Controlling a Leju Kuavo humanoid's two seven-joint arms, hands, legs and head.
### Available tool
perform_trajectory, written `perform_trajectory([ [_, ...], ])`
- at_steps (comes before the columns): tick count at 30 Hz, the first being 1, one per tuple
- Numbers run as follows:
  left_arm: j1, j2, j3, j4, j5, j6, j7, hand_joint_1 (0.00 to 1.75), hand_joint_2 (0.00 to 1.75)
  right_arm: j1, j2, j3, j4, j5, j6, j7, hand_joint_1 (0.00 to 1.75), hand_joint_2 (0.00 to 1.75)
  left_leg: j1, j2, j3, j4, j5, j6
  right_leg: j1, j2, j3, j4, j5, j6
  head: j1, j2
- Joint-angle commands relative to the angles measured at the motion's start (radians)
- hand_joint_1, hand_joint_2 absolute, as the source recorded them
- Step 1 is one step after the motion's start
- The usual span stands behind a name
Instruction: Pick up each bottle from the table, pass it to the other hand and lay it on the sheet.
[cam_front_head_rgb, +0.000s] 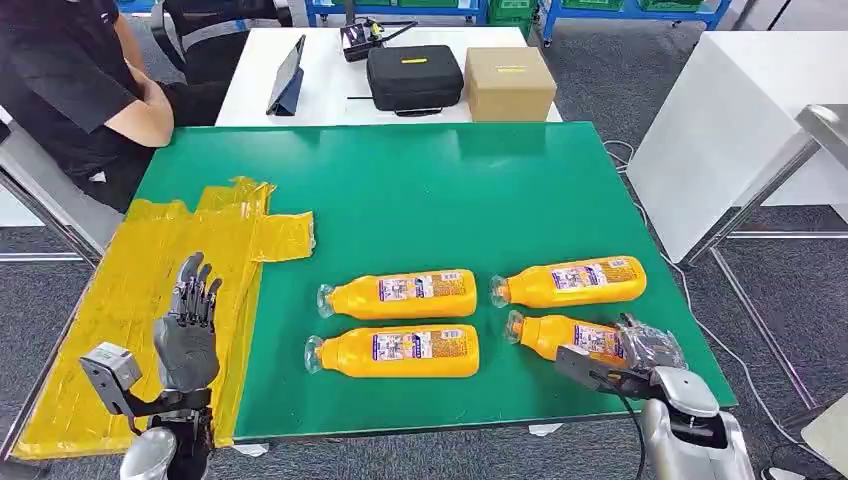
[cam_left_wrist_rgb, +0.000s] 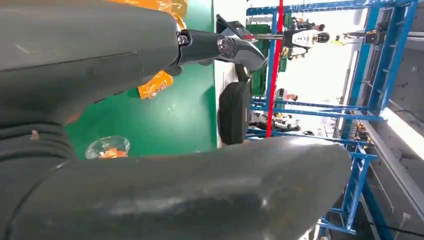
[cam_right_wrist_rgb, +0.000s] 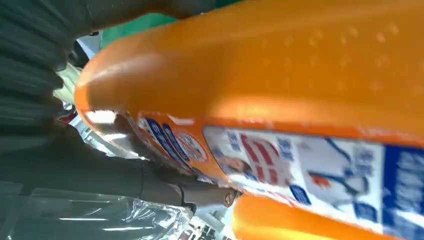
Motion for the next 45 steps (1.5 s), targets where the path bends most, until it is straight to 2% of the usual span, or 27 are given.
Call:
perform_trajectory([
  [1,0.006,0.021,-0.001,0.013,0.004,0.002,0.003,0.0,0.0,-0.003,-0.003,0.012,0.195,-0.013,-0.02,0.0,1.75,1.75,0.001,-0.003,-0.009,-0.002,0.005,-0.002,0.001,-0.003,-0.008,-0.003,0.005,-0.001,0.0,0.0],
  [2,0.008,0.021,-0.001,0.011,0.004,0.002,0.003,0.0,0.0,-0.011,-0.006,0.014,0.201,-0.023,-0.022,-0.002,1.75,1.75,0.001,-0.002,-0.007,0.0,0.005,0.001,0.001,-0.002,-0.006,-0.002,0.004,-0.002,0.0,0.0],
  [4,0.011,0.022,0.001,0.007,0.004,0.001,0.003,0.0,0.0,-0.021,-0.013,0.018,0.213,-0.031,-0.025,-0.001,1.75,1.75,0.0,-0.002,-0.018,-0.002,0.008,-0.002,-0.001,-0.003,-0.017,-0.002,0.007,-0.002,-0.001,0.0],
  [6,0.017,0.023,0.004,0.001,0.004,0.002,0.002,0.0,0.0,-0.034,-0.017,0.017,0.222,-0.051,-0.036,-0.002,1.75,1.75,0.0,-0.001,-0.011,-0.002,0.007,0.002,0.0,-0.002,-0.009,-0.003,0.009,-0.003,-0.001,0.0],
  [8,0.025,0.024,0.005,-0.007,0.004,0.002,0.002,0.0,0.0,-0.047,-0.014,0.012,0.219,-0.072,-0.051,0.007,1.75,1.75,0.0,-0.001,-0.014,-0.002,0.009,0.002,0.0,-0.003,-0.012,-0.003,0.011,-0.002,0.0,0.0],
  [9,0.03,0.025,0.007,-0.012,0.004,0.003,0.002,0.0,0.0,-0.058,-0.008,0.003,0.21,-0.091,-0.06,0.014,1.75,1.75,0.0,0.003,-0.008,0.001,0.006,0.004,0.0,0.001,-0.007,-0.003,0.009,-0.001,0.0,0.0],
  [11,0.042,0.024,0.011,-0.028,0.004,0.003,0.002,0.0,0.0,-0.066,0.001,-0.003,0.163,-0.12,-0.073,0.021,1.75,1.75,0.0,0.004,-0.016,0.0,0.007,0.0,0.0,0.001,-0.016,-0.002,0.011,0.0,0.0,0.0],
  [12,0.045,0.023,0.013,-0.031,0.003,0.003,0.003,0.0,0.0,-0.068,0.005,-0.007,0.142,-0.135,-0.073,0.019,1.75,1.75,-0.001,0.005,-0.013,0.0,0.006,0.001,0.0,0.003,-0.013,-0.002,0.01,0.0,0.0,0.0],
  [13,0.051,0.022,0.017,-0.037,0.003,0.004,0.003,0.0,0.0,-0.066,0.012,-0.011,0.1,-0.164,-0.082,0.001,1.75,1.75,-0.001,0.005,-0.016,0.0,0.007,0.001,-0.001,0.003,-0.017,-0.002,0.01,0.0,0.0,0.0],
  [14,0.059,0.021,0.023,-0.047,0.001,0.006,0.003,0.0,0.0,-0.063,0.023,-0.015,0.016,-0.211,-0.09,-0.025,1.75,1.75,-0.001,0.006,-0.01,0.002,0.004,0.002,0.0,0.004,-0.01,-0.001,0.008,0.0,0.0,0.0],
  [15,0.065,0.021,0.029,-0.056,-0.001,0.006,0.005,0.0,0.0,-0.065,0.039,-0.022,-0.064,-0.245,-0.084,-0.042,1.75,1.75,-0.002,0.006,-0.014,0.001,0.006,0.002,-0.001,0.003,-0.014,0.0,0.009,0.0,0.0,0.0],
  [17,0.076,0.024,0.039,-0.076,-0.002,0.005,0.005,0.0,0.0,-0.071,0.075,-0.026,-0.261,-0.354,-0.058,-0.081,1.75,1.75,-0.003,0.008,-0.011,0.001,0.004,0.002,-0.002,0.006,-0.013,0.001,0.01,0.001,0.0,0.0],
  [18,0.079,0.024,0.045,-0.082,-0.002,0.004,0.005,0.0,0.0,-0.074,0.09,-0.027,-0.339,-0.387,-0.04,-0.076,1.75,1.75,-0.004,0.008,-0.016,0.001,0.007,0.003,-0.003,0.005,-0.017,0.002,0.012,0.003,0.0,0.0],
  [20,0.079,0.024,0.049,-0.081,-0.004,0.001,0.006,0.0,0.0,-0.105,0.138,-0.039,-0.475,-0.465,-0.051,-0.081,1.75,1.75,-0.007,0.01,-0.015,0.002,0.006,0.005,-0.005,0.008,-0.016,0.004,0.013,0.01,0.0,0.0],
  [21,0.076,0.024,0.049,-0.075,-0.004,0.001,0.006,0.0,0.0,-0.109,0.141,-0.034,-0.499,-0.47,-0.034,-0.066,1.75,1.75,-0.007,0.011,-0.019,0.002,0.005,0.004,-0.005,0.009,-0.016,0.006,0.014,0.012,-0.001,0.0],
  [22,0.07,0.023,0.045,-0.065,-0.006,-0.002,0.006,0.0,0.0,-0.121,0.169,-0.046,-0.531,-0.525,-0.059,-0.09,1.75,1.75,-0.008,0.008,-0.023,0.001,0.011,0.008,-0.006,0.006,-0.015,0.006,0.018,0.019,-0.002,0.0],
  [23,0.059,0.023,0.039,-0.048,-0.009,-0.005,0.004,0.0,0.0,-0.123,0.186,-0.04,-0.565,-0.545,-0.063,-0.091,1.75,1.75,-0.008,0.008,-0.027,0.002,0.011,0.006,-0.007,0.006,-0.02,0.008,0.016,0.018,-0.001,0.0],
  [28,0.045,0.024,0.03,-0.028,-0.013,-0.004,-0.001,0.0,0.0,-0.118,0.194,-0.042,-0.572,-0.577,-0.075,-0.103,1.75,1.75,-0.005,0.0,-0.031,0.001,0.014,0.008,-0.004,-0.002,-0.021,0.006,0.016,0.019,-0.001,0.0],
  [31,0.02,0.026,0.02,-0.003,-0.014,-0.007,-0.001,0.0,0.0,-0.141,0.231,-0.049,-0.59,-0.649,-0.118,-0.136,1.75,1.75,-0.005,0.0,-0.032,0.001,0.013,0.006,-0.004,-0.003,-0.022,0.007,0.014,0.016,-0.001,0.0],
  [32,-0.001,0.023,0.017,0.012,-0.014,-0.009,-0.003,0.0,0.0,-0.155,0.257,-0.044,-0.596,-0.723,-0.127,-0.163,1.75,1.75,-0.005,0.0,-0.033,0.001,0.013,0.007,-0.004,-0.003,-0.023,0.007,0.014,0.016,-0.001,0.0],
  [34,-0.031,0.021,0.011,0.029,-0.02,-0.005,-0.002,0.0,0.0,-0.177,0.277,-0.022,-0.586,-0.746,-0.137,-0.164,1.75,1.75,-0.005,0.0,-0.034,0.001,0.013,0.006,-0.004,-0.002,-0.024,0.007,0.014,0.016,-0.001,0.0],
  [38,-0.092,0.03,-0.014,0.073,-0.037,0.002,0.007,0.0,0.0,-0.198,0.309,0.066,-0.526,-0.81,-0.169,-0.167,1.71,1.75,-0.005,0.001,-0.034,0.001,0.013,0.005,-0.004,-0.002,-0.025,0.007,0.014,0.015,-0.001,0.0],
  [40,-0.142,0.034,-0.039,0.112,-0.048,0.003,0.009,0.0,0.0,-0.234,0.331,0.156,-0.44,-0.822,-0.201,-0.176,1.64,1.75,-0.005,0.001,-0.034,0.001,0.014,0.005,-0.004,-0.002,-0.025,0.007,0.015,0.015,-0.001,0.0],
  [42,-0.19,0.024,-0.062,0.148,-0.049,0.007,0.009,0.0,0.0,-0.292,0.347,0.247,-0.331,-0.832,-0.251,-0.177,1.69,1.75,-0.004,0.004,-0.034,0.001,0.013,0.005,-0.003,0.001,-0.025,0.008,0.015,0.015,-0.001,0.0],
  [45,-0.198,0.025,-0.075,0.155,-0.048,0.013,0.007,0.0,0.0,-0.31,0.335,0.283,-0.3,-0.837,-0.295,-0.164,1.69,1.75,-0.005,0.004,-0.034,0.0,0.014,0.005,-0.004,0.001,-0.025,0.008,0.015,0.015,-0.001,0.0],
])
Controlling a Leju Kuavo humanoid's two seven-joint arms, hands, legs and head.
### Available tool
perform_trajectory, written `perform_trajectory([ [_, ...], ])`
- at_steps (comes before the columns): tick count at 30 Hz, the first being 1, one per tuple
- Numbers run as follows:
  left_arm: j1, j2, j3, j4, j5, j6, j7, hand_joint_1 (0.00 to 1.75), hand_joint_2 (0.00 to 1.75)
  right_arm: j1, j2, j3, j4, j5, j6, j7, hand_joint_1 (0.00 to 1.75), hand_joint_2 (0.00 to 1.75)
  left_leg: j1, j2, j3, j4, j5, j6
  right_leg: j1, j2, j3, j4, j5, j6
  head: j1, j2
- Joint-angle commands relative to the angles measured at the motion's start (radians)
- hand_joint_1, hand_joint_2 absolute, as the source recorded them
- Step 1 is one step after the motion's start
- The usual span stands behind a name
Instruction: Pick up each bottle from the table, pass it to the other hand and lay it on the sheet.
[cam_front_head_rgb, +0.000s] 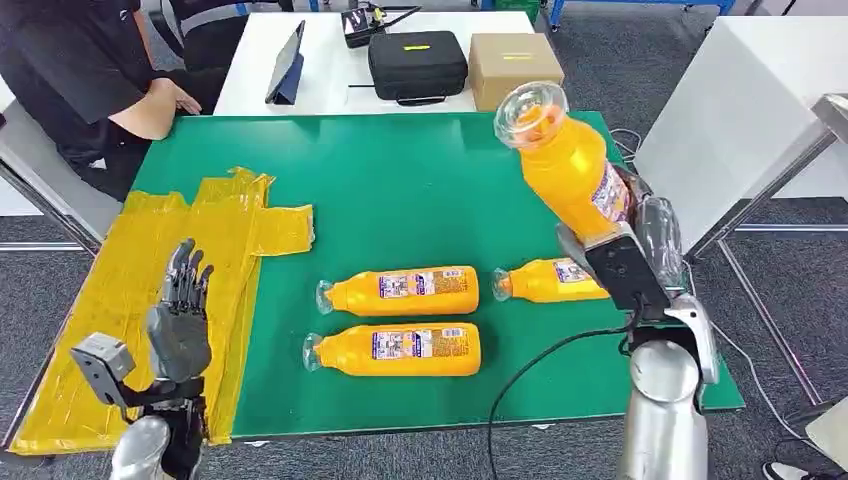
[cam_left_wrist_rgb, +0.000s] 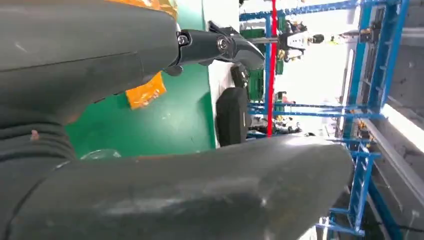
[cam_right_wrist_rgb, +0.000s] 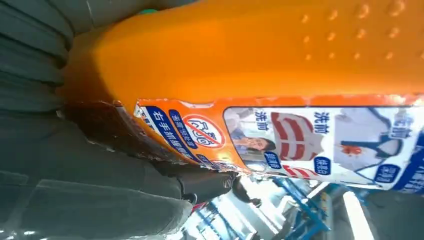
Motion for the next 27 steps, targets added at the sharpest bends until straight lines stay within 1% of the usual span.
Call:
perform_trajectory([
  [1,-0.137,0.02,-0.076,0.157,-0.005,0.013,0.003,0.0,0.0,-0.137,0.044,0.218,0.234,-0.018,-0.104,0.011,1.69,1.75,0.0,0.005,0.003,0.0,-0.001,-0.004,0.0,0.004,0.0,0.001,0.0,-0.002,0.0,0.0],
  [2,-0.135,0.021,-0.076,0.156,-0.006,0.013,0.003,0.0,0.0,-0.135,0.041,0.217,0.23,-0.021,-0.104,0.012,1.69,1.75,0.0,0.002,0.002,-0.001,0.0,-0.003,0.0,0.001,0.001,0.0,0.0,-0.001,0.0,0.0],
  [3,-0.132,0.023,-0.076,0.153,-0.005,0.013,0.003,0.0,0.0,-0.13,0.036,0.217,0.221,-0.028,-0.103,0.013,1.69,1.75,0.0,0.002,0.004,-0.001,0.0,-0.005,0.0,0.001,0.002,0.0,-0.001,-0.002,0.0,0.0],
  [4,-0.132,0.023,-0.076,0.153,-0.005,0.013,0.003,0.0,0.0,-0.13,0.036,0.217,0.221,-0.028,-0.103,0.013,1.69,1.75,0.001,0.0,0.003,-0.001,0.0,-0.004,0.0,0.0,0.002,-0.001,-0.001,-0.001,0.0,0.0],
  [7,-0.13,0.023,-0.076,0.152,-0.004,0.013,0.004,0.0,0.0,-0.128,0.033,0.215,0.218,-0.031,-0.102,0.014,1.69,1.75,0.0,0.0,0.002,0.0,-0.001,-0.003,0.0,0.0,0.001,0.0,-0.001,-0.001,0.0,0.0],
  [8,-0.14,0.017,-0.082,0.157,-0.001,0.005,0.005,0.0,0.0,-0.136,0.043,0.232,0.232,-0.063,-0.073,0.016,1.71,1.75,0.0,0.001,0.002,0.0,-0.001,-0.004,0.0,0.0,0.001,0.0,-0.001,-0.001,0.0,0.0],
  [9,-0.157,0.007,-0.091,0.173,-0.002,-0.005,0.007,0.0,1.75,-0.159,0.051,0.264,0.291,-0.061,-0.067,0.015,1.75,1.75,0.0,0.0,0.0,0.0,-0.001,-0.003,0.0,0.0,0.0,0.0,-0.001,-0.001,0.0,0.0],
  [10,-0.178,-0.011,-0.1,0.183,-0.002,-0.019,0.011,0.0,1.75,-0.186,0.06,0.313,0.364,-0.043,-0.092,0.017,1.73,1.75,0.0,0.001,0.001,0.0,-0.001,-0.004,0.0,0.0,0.0,0.001,-0.001,-0.001,0.0,0.0],
  [11,-0.188,-0.025,-0.104,0.178,-0.004,-0.023,0.016,0.0,1.75,-0.203,0.062,0.354,0.417,-0.019,-0.126,0.023,1.73,1.75,0.0,0.001,-0.002,0.0,0.0,-0.003,0.0,0.0,-0.003,0.001,0.0,-0.001,0.0,0.0],
  [12,-0.193,-0.035,-0.106,0.163,-0.003,-0.029,0.026,0.0,1.75,-0.214,0.064,0.39,0.463,-0.022,-0.147,0.02,1.73,1.75,0.0,0.003,-0.001,0.001,-0.001,-0.004,0.0,0.003,-0.003,0.002,0.0,-0.001,0.0,0.0],
  [15,-0.181,-0.056,-0.112,0.105,0.027,-0.075,0.062,0.0,1.75,-0.248,0.062,0.498,0.588,0.012,-0.235,0.043,1.64,1.75,0.001,0.004,-0.002,0.001,-0.001,-0.004,0.001,0.003,-0.004,0.001,0.0,-0.002,0.0,0.0],
  [16,-0.176,-0.059,-0.113,0.092,0.038,-0.088,0.065,0.0,1.75,-0.255,0.06,0.517,0.607,0.024,-0.251,0.053,1.66,1.75,0.001,0.004,-0.002,0.0,0.0,-0.003,0.0,0.003,-0.004,0.001,0.0,-0.001,0.0,0.0],
  [17,-0.163,-0.065,-0.116,0.061,0.04,-0.092,0.067,0.0,1.75,-0.264,0.064,0.538,0.641,0.022,-0.272,0.066,1.61,1.75,0.001,0.004,-0.001,0.0,-0.001,-0.004,0.0,0.003,-0.003,0.001,0.0,-0.002,0.0,0.0],
  [18,-0.154,-0.069,-0.118,0.042,0.046,-0.101,0.07,0.0,1.75,-0.27,0.064,0.55,0.659,0.027,-0.281,0.073,1.66,1.75,0.001,0.003,-0.003,0.0,0.0,-0.004,0.001,0.002,-0.004,0.001,0.0,-0.001,0.0,0.0],
  [19,-0.145,-0.074,-0.119,0.025,0.052,-0.113,0.078,0.0,1.75,-0.273,0.063,0.563,0.674,0.032,-0.295,0.083,1.68,1.75,0.001,0.005,-0.001,0.0,-0.002,-0.005,0.0,0.004,-0.003,0.002,-0.001,-0.002,0.0,0.0],
  [20,-0.141,-0.08,-0.124,0.015,0.056,-0.122,0.086,0.0,1.75,-0.277,0.064,0.577,0.692,0.046,-0.312,0.095,1.66,1.75,0.001,0.004,-0.002,0.0,-0.001,-0.004,0.0,0.003,-0.004,0.002,0.0,-0.001,0.0,0.0],
  [21,-0.142,-0.085,-0.128,0.012,0.057,-0.127,0.089,0.0,1.75,-0.281,0.064,0.59,0.709,0.057,-0.317,0.106,1.68,1.75,0.001,0.004,0.0,0.001,-0.002,-0.005,0.0,0.003,-0.002,0.003,-0.002,-0.002,0.0,0.0],
  [22,-0.143,-0.089,-0.13,0.01,0.059,-0.131,0.091,0.0,1.75,-0.283,0.066,0.597,0.72,0.061,-0.318,0.112,1.69,1.75,0.001,0.003,-0.002,0.0,-0.001,-0.004,0.0,0.002,-0.004,0.002,-0.001,-0.001,0.0,0.0],
  [27,-0.157,-0.109,-0.152,-0.002,0.074,-0.154,0.114,0.0,1.75,-0.298,0.09,0.623,0.814,0.102,-0.342,0.147,1.68,1.75,0.001,0.002,-0.003,0.0,-0.001,-0.005,0.0,0.001,-0.005,0.002,-0.001,-0.001,0.0,0.0],
])
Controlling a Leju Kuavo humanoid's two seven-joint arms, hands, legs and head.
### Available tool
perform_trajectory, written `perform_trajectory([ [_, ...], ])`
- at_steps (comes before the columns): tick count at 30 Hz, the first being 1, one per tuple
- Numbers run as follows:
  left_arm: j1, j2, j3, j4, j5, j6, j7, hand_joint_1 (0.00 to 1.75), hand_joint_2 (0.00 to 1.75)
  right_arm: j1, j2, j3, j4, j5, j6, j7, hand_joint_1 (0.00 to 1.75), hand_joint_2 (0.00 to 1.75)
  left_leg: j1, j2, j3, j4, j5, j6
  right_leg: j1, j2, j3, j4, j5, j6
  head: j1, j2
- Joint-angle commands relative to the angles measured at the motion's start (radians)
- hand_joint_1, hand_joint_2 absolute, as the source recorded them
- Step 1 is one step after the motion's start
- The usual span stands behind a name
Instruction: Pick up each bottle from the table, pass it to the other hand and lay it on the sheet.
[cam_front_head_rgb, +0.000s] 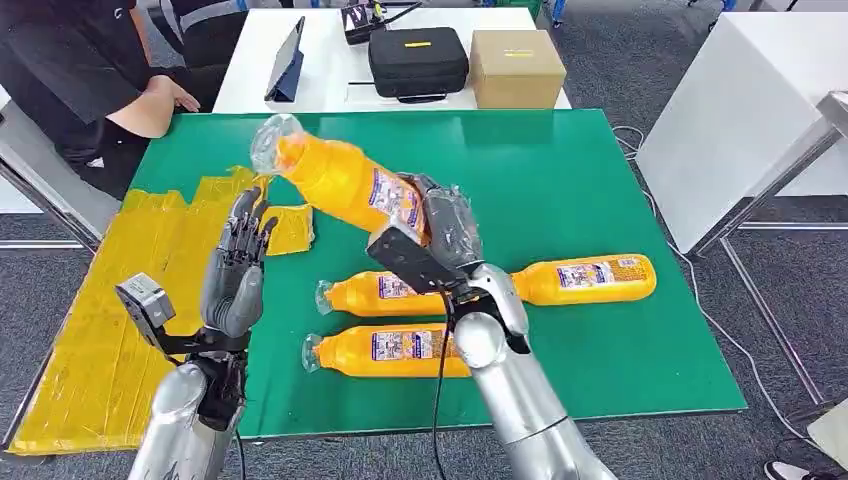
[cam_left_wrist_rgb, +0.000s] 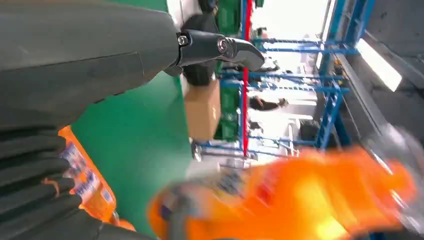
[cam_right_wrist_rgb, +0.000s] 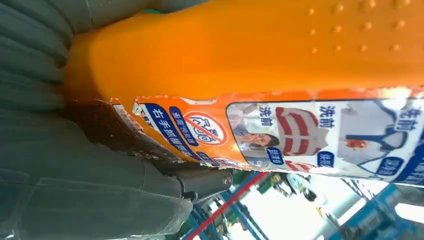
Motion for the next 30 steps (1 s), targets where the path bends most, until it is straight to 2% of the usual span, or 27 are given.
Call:
perform_trajectory([
  [1,-0.017,-0.028,-0.048,-0.037,0.021,-0.026,0.034,0.0,1.75,-0.093,0.015,0.107,0.279,0.045,-0.032,0.046,1.62,1.75,0.001,0.003,0.005,0.0,-0.002,-0.004,0.0,0.002,0.004,0.0,-0.002,-0.001,0.0,0.0],
  [8,0.015,-0.041,-0.077,-0.083,0.009,-0.003,0.082,0.0,1.75,-0.101,0.049,0.153,0.298,0.1,-0.052,0.078,1.71,1.75,0.001,0.003,0.003,0.0,-0.002,-0.003,0.0,0.003,0.002,0.0,-0.001,-0.001,0.0,0.0],
  [10,0.021,-0.039,-0.072,-0.094,0.006,0.008,0.085,0.0,1.75,-0.103,0.064,0.179,0.284,0.113,-0.051,0.086,1.66,1.75,0.0,0.003,0.003,0.0,-0.002,-0.003,0.0,0.002,0.002,0.0,-0.002,-0.001,0.0,0.0],
  [13,0.027,-0.038,-0.068,-0.094,0.003,0.013,0.092,0.0,1.75,-0.107,0.074,0.205,0.277,0.132,-0.054,0.101,1.73,1.75,0.0,0.002,0.002,0.0,-0.001,-0.002,0.0,0.002,0.001,0.0,-0.001,-0.001,0.0,0.0],
  [21,0.028,-0.04,-0.067,-0.092,0.002,0.015,0.094,0.0,1.75,-0.109,0.067,0.209,0.279,0.132,-0.05,0.099,1.71,1.75,0.001,0.002,0.003,0.001,-0.002,-0.004,0.0,0.001,0.002,0.001,-0.002,-0.001,0.0,0.0],
  [24,0.052,-0.039,-0.062,-0.101,-0.002,0.026,0.098,0.0,1.75,-0.121,0.079,0.278,0.288,0.157,-0.053,0.114,1.71,1.75,0.0,0.003,0.002,0.0,-0.001,-0.002,0.0,0.002,0.0,0.0,-0.001,-0.001,0.0,0.0],
  [27,0.082,-0.031,-0.044,-0.136,0.001,0.043,0.095,0.0,1.75,-0.142,0.079,0.375,0.313,0.108,-0.055,0.141,1.68,1.75,0.0,0.005,0.003,0.0,-0.003,-0.003,0.0,0.005,0.001,0.0,-0.001,-0.001,0.0,0.0],
  [30,0.112,-0.013,-0.007,-0.179,0.026,0.045,0.091,0.0,1.75,-0.138,0.079,0.407,0.319,0.057,-0.06,0.134,1.71,1.75,0.0,0.005,0.002,-0.001,-0.002,-0.003,0.0,0.005,0.001,0.0,-0.001,-0.001,0.0,0.0],
])
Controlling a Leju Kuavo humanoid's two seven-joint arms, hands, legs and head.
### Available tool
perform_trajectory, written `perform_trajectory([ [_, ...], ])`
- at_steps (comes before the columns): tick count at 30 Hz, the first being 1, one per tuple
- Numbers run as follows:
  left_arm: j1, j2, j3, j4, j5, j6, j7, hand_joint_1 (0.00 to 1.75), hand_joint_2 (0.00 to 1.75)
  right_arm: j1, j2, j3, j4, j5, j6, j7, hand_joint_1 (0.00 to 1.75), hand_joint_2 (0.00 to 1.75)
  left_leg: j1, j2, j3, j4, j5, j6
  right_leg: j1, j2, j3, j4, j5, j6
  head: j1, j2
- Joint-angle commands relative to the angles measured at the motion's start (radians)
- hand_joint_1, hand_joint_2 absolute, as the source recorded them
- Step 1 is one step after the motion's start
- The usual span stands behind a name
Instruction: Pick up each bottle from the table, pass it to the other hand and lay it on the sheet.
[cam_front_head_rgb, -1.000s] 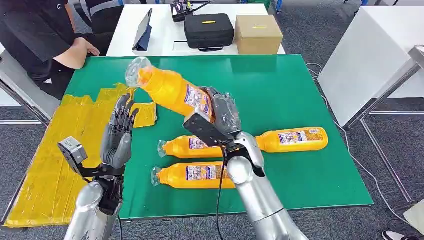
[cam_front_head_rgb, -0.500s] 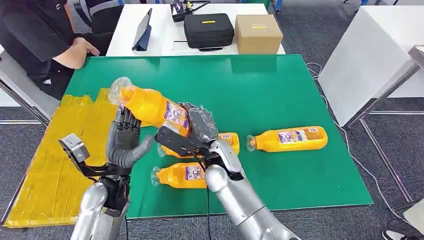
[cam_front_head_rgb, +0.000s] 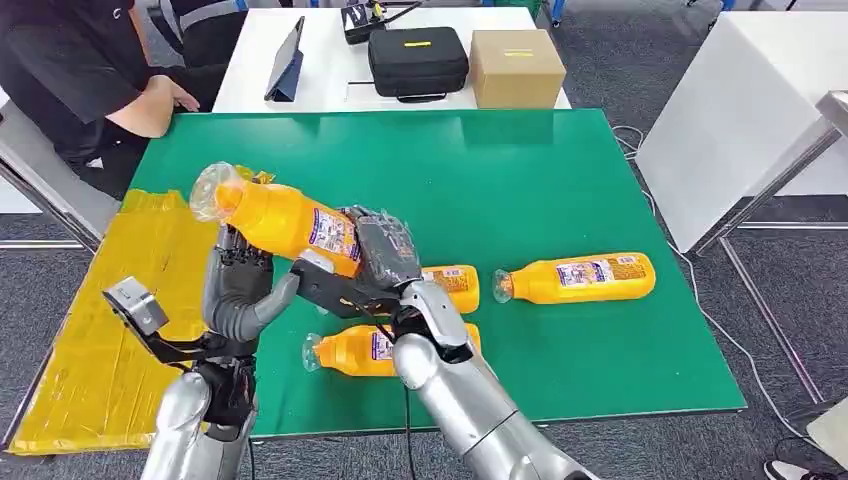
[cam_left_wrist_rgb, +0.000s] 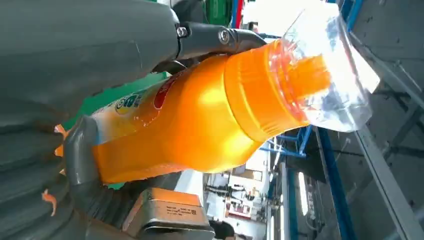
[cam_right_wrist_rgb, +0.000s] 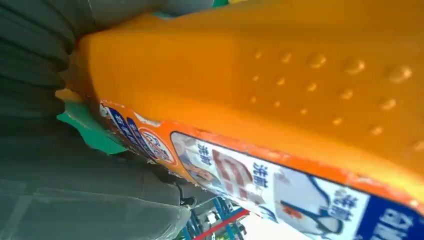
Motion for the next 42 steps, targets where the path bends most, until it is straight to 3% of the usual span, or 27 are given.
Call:
perform_trajectory([
  [1,0.056,0.041,0.043,-0.058,0.032,0.006,0.008,0.0,1.75,-0.065,-0.001,0.207,0.09,-0.083,-0.003,-0.004,1.73,1.75,0.001,0.005,0.005,0.0,-0.003,-0.004,0.0,0.005,0.003,0.0,-0.001,-0.002,0.0,0.0],
  [3,0.08,0.053,0.086,-0.087,0.059,-0.008,0.0,0.0,1.75,-0.048,-0.021,0.178,0.033,-0.084,0.002,-0.005,1.71,1.75,0.0,0.004,0.005,-0.001,-0.003,-0.004,0.0,0.004,0.004,-0.001,-0.002,-0.002,0.0,0.0],
  [4,0.087,0.057,0.104,-0.096,0.064,-0.014,0.0,0.0,0.0,-0.043,-0.03,0.162,0.004,-0.082,0.004,-0.003,1.73,1.75,0.001,0.003,0.002,-0.001,-0.001,-0.002,0.0,0.003,0.001,-0.001,0.0,-0.001,0.0,0.0],
  [8,0.08,0.056,0.141,-0.1,0.064,-0.024,0.0,0.0,0.0,-0.026,-0.063,0.094,-0.106,-0.114,0.035,-0.029,1.75,1.75,0.001,0.001,0.001,-0.001,-0.001,-0.002,0.001,0.0,0.001,-0.001,-0.001,-0.001,-0.001,0.0],
  [21,-0.016,0.05,0.152,-0.017,0.072,-0.031,0.015,0.0,0.0,0.022,-0.079,0.082,-0.262,-0.154,0.091,-0.019,1.71,1.75,0.001,-0.003,0.001,0.0,-0.001,-0.003,0.0,-0.003,0.001,0.0,-0.002,-0.002,0.0,0.0],
  [37,-0.04,0.047,0.129,0.008,0.063,-0.036,0.025,0.0,0.0,0.015,-0.067,0.078,-0.228,-0.147,0.102,-0.002,1.66,1.75,0.001,-0.001,0.003,0.0,-0.001,-0.003,0.0,-0.002,0.002,-0.001,-0.002,-0.002,0.0,0.0],
  [42,-0.089,0.051,0.091,0.051,0.05,-0.022,0.024,0.0,0.0,-0.046,-0.036,0.046,-0.096,-0.138,0.097,0.03,1.64,1.75,0.001,-0.002,0.003,0.0,-0.001,-0.004,0.001,-0.002,0.003,0.0,-0.003,-0.002,0.0,0.0],
])
